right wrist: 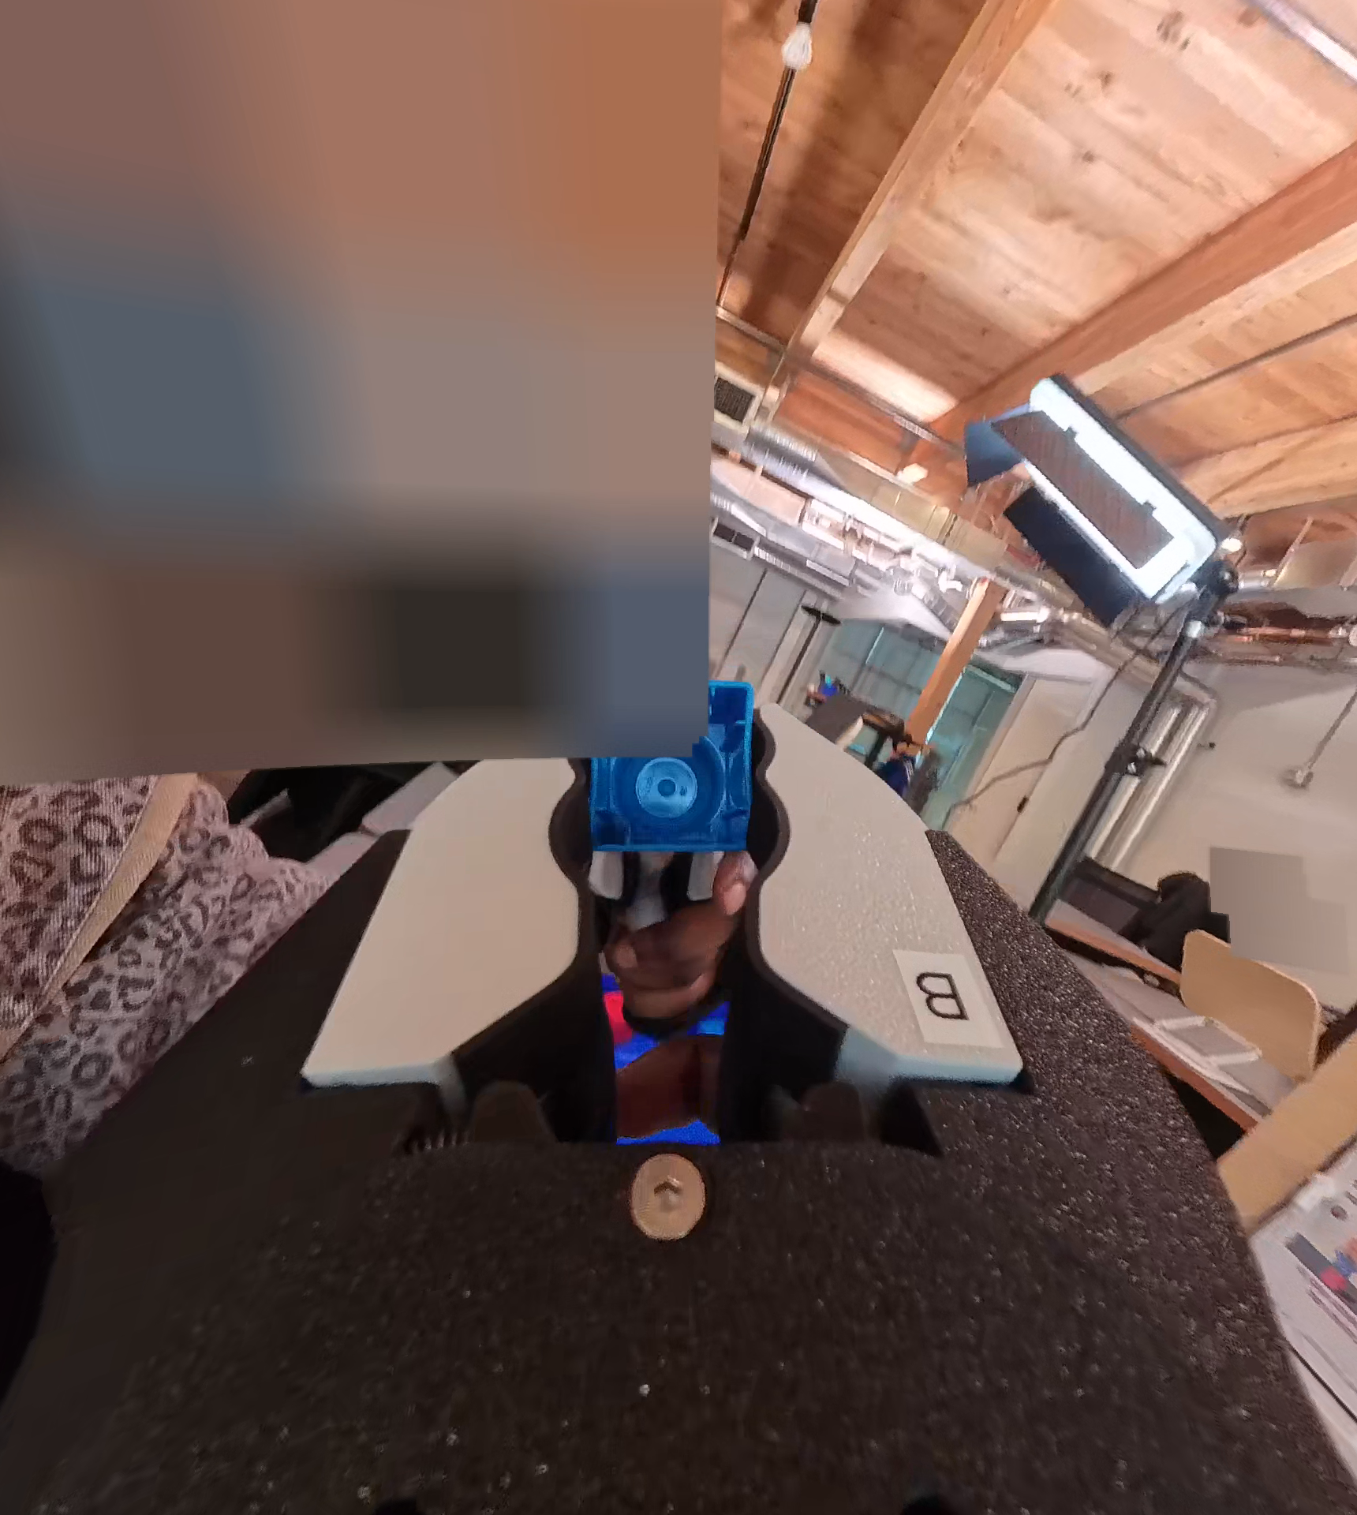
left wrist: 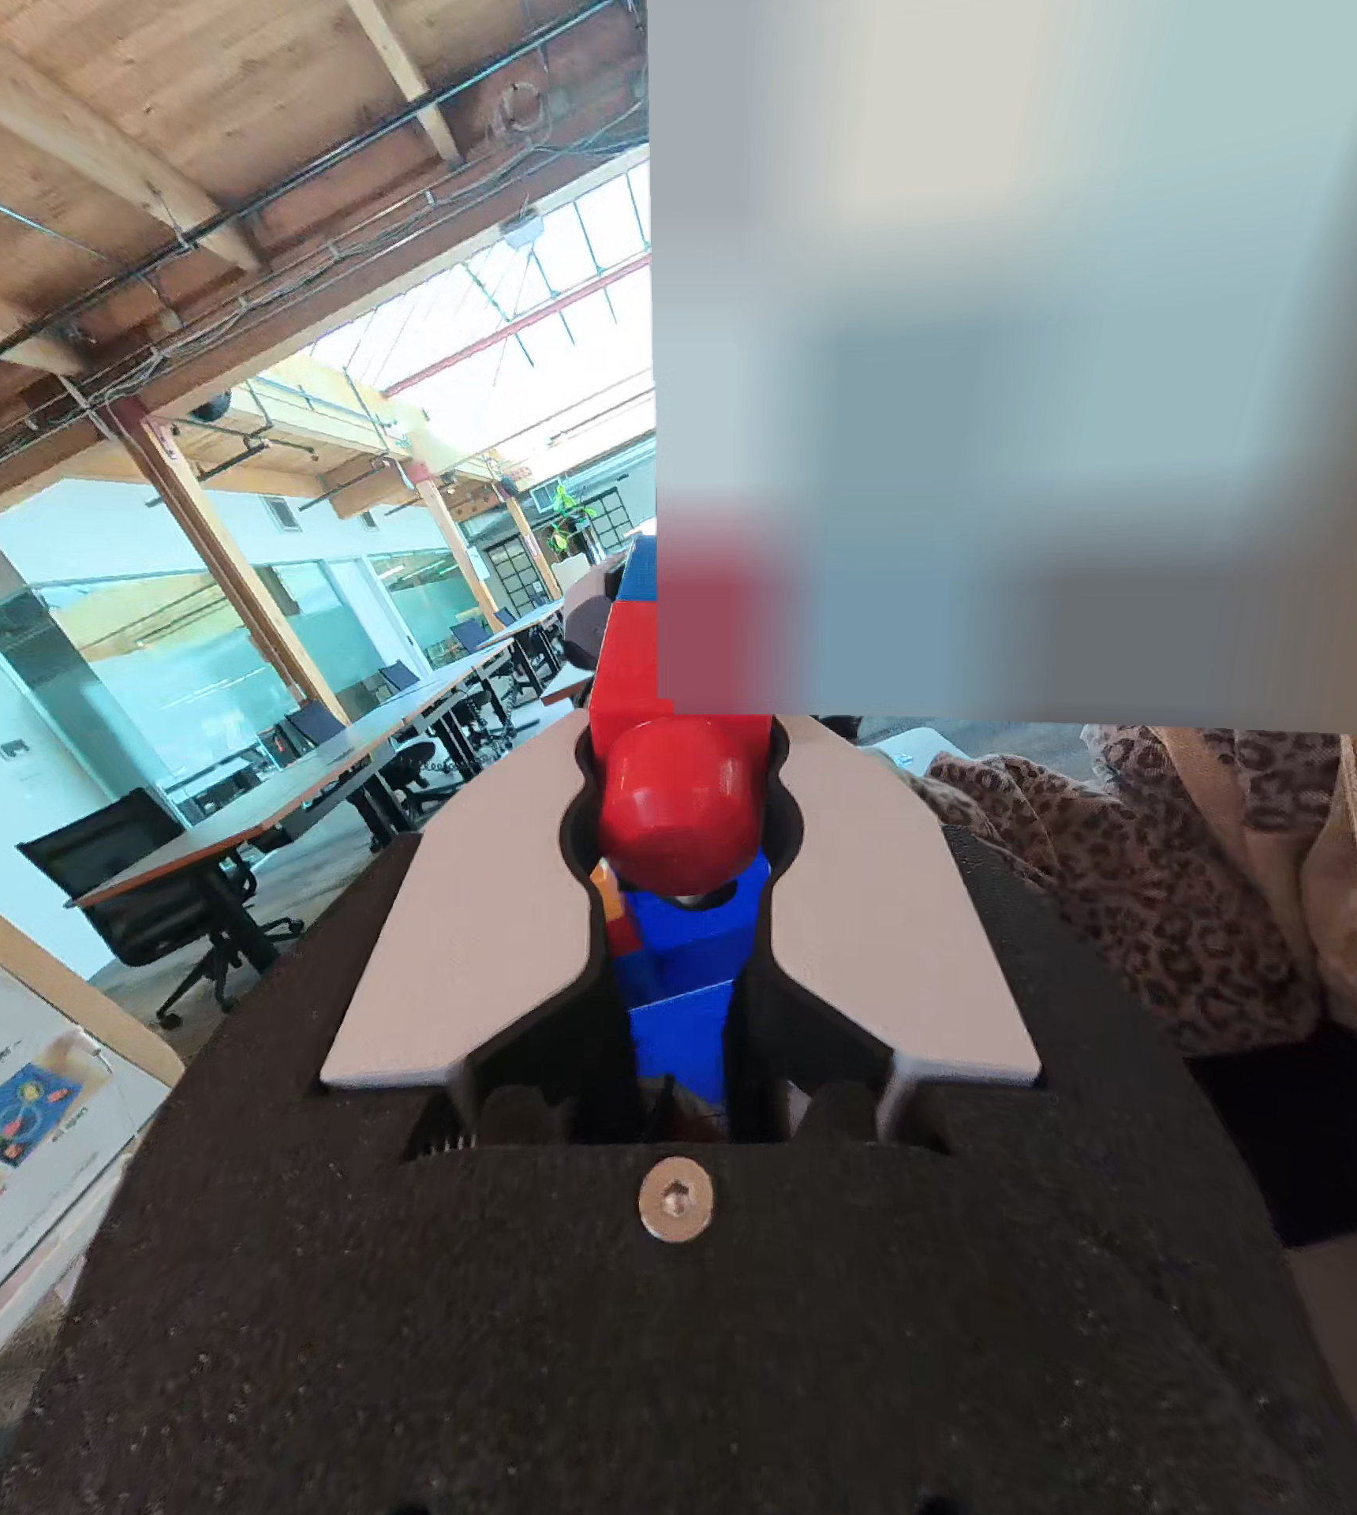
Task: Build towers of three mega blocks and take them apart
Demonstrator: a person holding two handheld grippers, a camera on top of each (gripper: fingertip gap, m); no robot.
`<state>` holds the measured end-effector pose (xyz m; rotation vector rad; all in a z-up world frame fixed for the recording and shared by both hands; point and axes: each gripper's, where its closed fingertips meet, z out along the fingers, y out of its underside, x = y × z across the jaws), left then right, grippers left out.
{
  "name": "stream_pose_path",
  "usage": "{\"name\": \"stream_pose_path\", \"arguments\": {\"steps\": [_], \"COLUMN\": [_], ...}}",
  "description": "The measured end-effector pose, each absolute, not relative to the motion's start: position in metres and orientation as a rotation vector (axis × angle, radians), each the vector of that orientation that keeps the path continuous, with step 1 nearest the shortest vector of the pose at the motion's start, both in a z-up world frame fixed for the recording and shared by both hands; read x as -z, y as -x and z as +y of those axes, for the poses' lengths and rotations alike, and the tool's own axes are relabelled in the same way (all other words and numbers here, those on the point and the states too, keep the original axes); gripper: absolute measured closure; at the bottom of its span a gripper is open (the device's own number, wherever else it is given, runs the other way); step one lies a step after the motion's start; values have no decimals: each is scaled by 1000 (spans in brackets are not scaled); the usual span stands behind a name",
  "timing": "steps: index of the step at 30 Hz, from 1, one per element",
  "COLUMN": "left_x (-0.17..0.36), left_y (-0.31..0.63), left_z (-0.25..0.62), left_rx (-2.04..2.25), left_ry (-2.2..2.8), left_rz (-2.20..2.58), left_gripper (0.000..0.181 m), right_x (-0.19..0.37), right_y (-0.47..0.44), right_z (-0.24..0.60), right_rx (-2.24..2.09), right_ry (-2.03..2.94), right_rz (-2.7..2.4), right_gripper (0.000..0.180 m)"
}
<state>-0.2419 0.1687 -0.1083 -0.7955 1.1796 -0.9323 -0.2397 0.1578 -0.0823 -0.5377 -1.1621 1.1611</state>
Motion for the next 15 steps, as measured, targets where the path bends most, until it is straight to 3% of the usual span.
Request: {"name": "stream_pose_path", "arguments": {"steps": [1,7,15], "left_x": [110,122,139], "left_y": [242,239,237], "left_z": [170,174,175], "left_rx": [935,898,751], "left_ry": [801,852,935], "left_rz": [1186,1239,1350], "left_gripper": [145,137,140], "right_x": [86,111,125], "right_y": [240,245,247], "right_z": [159,171,169], "right_rx": [-1130,-1022,-948], "right_ry": [565,666,716], "right_rz": [-1188,-1317,-1420], "right_gripper": [145,145,145]}}
